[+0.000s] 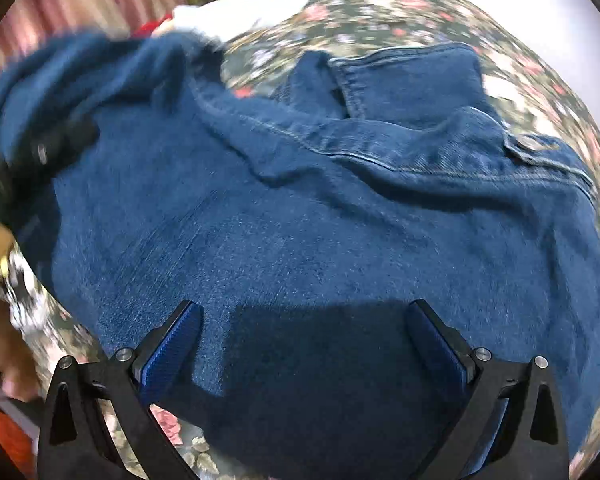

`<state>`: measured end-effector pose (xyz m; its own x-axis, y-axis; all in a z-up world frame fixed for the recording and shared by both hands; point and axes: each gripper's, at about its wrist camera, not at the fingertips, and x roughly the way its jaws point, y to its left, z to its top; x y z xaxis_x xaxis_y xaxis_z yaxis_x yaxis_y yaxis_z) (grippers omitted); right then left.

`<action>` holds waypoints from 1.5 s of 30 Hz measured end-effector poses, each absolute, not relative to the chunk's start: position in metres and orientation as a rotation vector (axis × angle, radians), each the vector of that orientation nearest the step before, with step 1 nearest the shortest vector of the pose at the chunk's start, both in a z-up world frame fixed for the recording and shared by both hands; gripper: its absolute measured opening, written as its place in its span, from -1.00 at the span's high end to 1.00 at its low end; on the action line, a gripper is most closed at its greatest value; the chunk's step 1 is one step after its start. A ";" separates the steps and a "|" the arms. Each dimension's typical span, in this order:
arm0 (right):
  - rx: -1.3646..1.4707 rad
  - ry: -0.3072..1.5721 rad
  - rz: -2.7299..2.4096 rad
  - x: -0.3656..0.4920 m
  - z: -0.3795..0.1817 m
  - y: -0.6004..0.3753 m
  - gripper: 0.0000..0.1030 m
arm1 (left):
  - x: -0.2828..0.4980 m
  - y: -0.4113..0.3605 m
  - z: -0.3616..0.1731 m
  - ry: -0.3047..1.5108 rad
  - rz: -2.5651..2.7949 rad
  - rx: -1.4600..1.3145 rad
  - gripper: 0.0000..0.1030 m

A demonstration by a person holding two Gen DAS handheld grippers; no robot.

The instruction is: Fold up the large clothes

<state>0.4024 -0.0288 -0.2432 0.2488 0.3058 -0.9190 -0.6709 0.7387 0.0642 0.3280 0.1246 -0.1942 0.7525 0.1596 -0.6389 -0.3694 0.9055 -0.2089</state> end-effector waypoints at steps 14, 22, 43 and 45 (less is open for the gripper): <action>-0.088 1.106 0.546 0.409 -0.167 -0.173 -0.88 | 0.349 0.028 -0.134 0.538 0.151 0.065 0.52; -0.022 1.098 0.343 0.386 -0.150 -0.291 -0.88 | 0.360 -0.079 -0.117 0.486 -0.074 0.230 0.56; 0.069 1.043 0.300 0.352 -0.118 -0.339 -0.88 | 0.343 -0.140 -0.181 0.934 -0.454 0.191 -0.40; 0.059 1.026 0.332 0.351 -0.109 -0.328 -0.88 | 0.338 -0.129 -0.171 0.947 -0.433 0.148 -0.39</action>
<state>0.3512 -0.3278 -0.1088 0.4731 0.2989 -0.8287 -0.2440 0.9484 0.2027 0.3385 -0.1286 -0.1713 0.5062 -0.2931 -0.8111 0.4211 0.9047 -0.0641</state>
